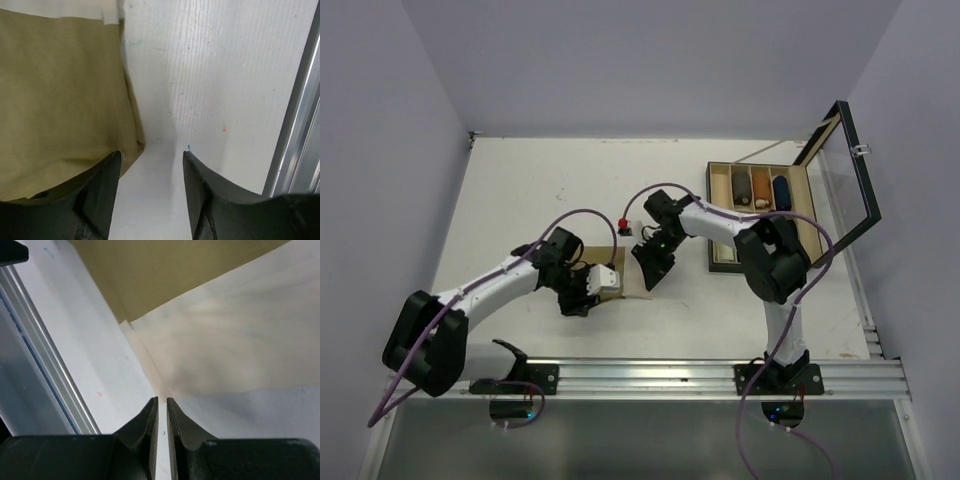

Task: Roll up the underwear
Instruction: Fold the underwear

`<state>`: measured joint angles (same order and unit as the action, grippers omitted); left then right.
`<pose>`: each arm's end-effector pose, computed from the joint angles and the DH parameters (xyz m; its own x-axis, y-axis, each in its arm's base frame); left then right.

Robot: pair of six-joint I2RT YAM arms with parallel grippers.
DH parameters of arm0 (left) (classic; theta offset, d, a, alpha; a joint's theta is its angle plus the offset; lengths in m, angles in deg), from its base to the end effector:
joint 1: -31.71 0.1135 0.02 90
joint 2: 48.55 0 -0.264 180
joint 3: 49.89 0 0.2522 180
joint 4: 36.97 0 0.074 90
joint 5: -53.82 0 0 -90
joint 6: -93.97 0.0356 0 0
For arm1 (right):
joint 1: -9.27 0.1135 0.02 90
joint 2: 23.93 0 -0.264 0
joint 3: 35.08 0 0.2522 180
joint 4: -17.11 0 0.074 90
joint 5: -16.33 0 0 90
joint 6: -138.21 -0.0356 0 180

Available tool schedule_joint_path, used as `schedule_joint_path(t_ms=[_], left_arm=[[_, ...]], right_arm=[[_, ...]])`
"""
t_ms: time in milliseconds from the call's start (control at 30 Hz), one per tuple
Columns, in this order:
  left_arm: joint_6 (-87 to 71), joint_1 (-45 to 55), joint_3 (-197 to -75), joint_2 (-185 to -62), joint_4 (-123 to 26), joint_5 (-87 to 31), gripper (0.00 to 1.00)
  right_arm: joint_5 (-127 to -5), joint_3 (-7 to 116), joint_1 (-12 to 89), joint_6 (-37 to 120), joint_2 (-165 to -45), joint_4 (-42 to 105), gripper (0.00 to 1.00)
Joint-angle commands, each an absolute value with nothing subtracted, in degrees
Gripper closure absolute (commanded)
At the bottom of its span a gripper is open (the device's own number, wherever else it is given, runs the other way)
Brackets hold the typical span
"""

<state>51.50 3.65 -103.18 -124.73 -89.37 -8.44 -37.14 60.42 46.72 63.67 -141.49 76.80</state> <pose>0.1829 -0.1163 0.1697 -0.1923 0.8423 -0.5035 0.9811 0.1542 -0.1167 0.2972 0.2543 0.1513 -0.6089 -0.7362 -0.2953 -0.7457 0.4044 0.5295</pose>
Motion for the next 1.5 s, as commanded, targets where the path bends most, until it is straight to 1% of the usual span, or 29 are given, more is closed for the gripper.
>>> schedule_joint_path(t_ms=[0,67,133,167,200,267,300,333,367,500,600,767,833,933,967,1033,1067,1133,1200,1267,1300,1467], left_arm=[[47.3,3.8,-106.3,-116.4,-90.1,-9.5,0.42],[43.7,6.3,-107.4,-114.5,-88.3,-9.2,0.30],[39.2,10.2,-107.8,-113.7,-86.2,-7.0,0.23],[38.2,14.8,-108.4,-114.3,-85.9,-6.4,0.23],[36.8,16.9,-108.9,-117.0,-86.5,-5.3,0.23],[36.1,21.1,-110.7,-120.8,-87.0,-5.4,0.30],[35.6,21.9,-111.5,-125.0,-87.0,-5.6,0.33],[35.4,22.9,-112.2,-126.8,-87.4,-5.3,0.38],[34.7,25.2,-113.6,-128.3,-87.0,-4.8,0.40],[31.3,31.3,-116.4,-134.9,-85.1,-2.8,0.44],[32.0,31.7,-117.3,-139.3,-85.7,-5.2,0.45],[33.5,33.7,-117.3,-144.9,-88.1,-7.8,0.52],[35.9,35.0,-117.9,-145.3,-90.5,-7.0,0.55],[40.7,37.2,-120.0,-142.7,-94.8,-1.7,0.55],[43.3,37.9,-120.9,-140.2,-96.2,2.2,0.54],[44.0,39.1,-122.7,-137.5,-97.4,4.3,0.53],[43.4,39.1,-123.1,-135.3,-96.8,5.0,0.52],[40.0,39.1,-124.2,-134.7,-94.4,5.6,0.53],[36.5,39.1,-125.1,-136.6,-93.1,5.7,0.57],[34.4,39.2,-126.5,-139.8,-92.4,6.6,0.60],[32.2,39.1,-126.6,-140.7,-91.2,7.0,0.64],[28.1,39.0,-124.3,-143.4,-88.4,5.0,0.64]], right_arm=[[-36.8,63.1,46.7,67.9,-132.8,80.3,0.82],[-36.8,62.5,46.7,68.0,-130.5,80.0,0.81],[-36.6,61.8,46.7,67.8,-129.8,79.3,0.80],[-36.6,60.7,46.7,67.0,-129.8,77.9,0.80],[-36.7,60.2,46.8,66.5,-130.0,77.2,0.79],[-37.1,59.5,46.8,64.5,-132.2,75.2,0.80],[-37.2,59.5,46.8,63.8,-133.1,74.5,0.80],[-37.3,59.8,46.8,63.0,-134.2,73.6,0.80],[-37.7,60.1,46.8,62.5,-135.9,73.0,0.81],[-40.4,61.0,46.8,61.9,-140.3,72.7,0.82],[-42.4,60.8,46.8,62.4,-142.2,73.7,0.82],[-43.6,60.7,46.8,64.2,-143.3,76.5,0.84],[-42.9,60.7,46.8,65.3,-142.9,77.9,0.84],[-39.6,62.3,46.8,66.9,-140.9,80.5,0.85],[-38.1,62.7,46.7,67.4,-140.0,81.0,0.85],[-36.1,64.4,46.7,67.5,-137.9,81.5,0.85],[-34.1,64.9,46.6,67.5,-135.8,81.3,0.85],[-34.1,65.9,46.3,66.2,-133.8,78.4,0.85],[-37.0,66.4,45.7,65.8,-132.5,75.9,0.84],[-39.5,67.7,45.7,65.0,-133.8,73.2,0.83],[-41.2,68.8,45.2,64.9,-134.8,73.2,0.84],[-42.5,72.9,43.9,63.0,-139.9,72.5,0.85]])
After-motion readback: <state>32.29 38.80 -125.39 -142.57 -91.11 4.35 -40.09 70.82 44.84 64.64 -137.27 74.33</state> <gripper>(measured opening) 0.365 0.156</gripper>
